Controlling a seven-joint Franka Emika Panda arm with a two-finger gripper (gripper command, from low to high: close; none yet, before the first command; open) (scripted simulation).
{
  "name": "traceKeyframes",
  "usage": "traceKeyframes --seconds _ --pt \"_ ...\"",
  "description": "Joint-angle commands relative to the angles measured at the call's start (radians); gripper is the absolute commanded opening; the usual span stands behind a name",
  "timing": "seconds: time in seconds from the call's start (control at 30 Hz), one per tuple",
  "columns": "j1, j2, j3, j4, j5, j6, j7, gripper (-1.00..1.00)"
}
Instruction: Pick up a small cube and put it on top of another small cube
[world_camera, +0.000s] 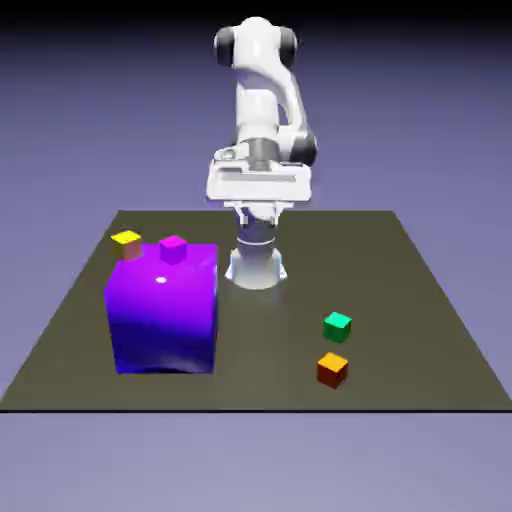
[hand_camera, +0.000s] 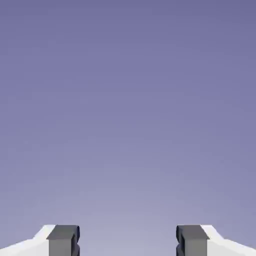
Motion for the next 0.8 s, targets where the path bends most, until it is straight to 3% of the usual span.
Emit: traceKeyframes --seconds 0.0,0.63,0.77 --pt "-0.009 0.036 0.025 0.01 0.026 -0.032 0.027 0.0" --pt "-0.182 0.725 0.505 0.197 0.522 -0.634 0.53 0.0" --pt "-0.162 0.805 0.507 0.197 0.535 -0.564 0.526 0.0"
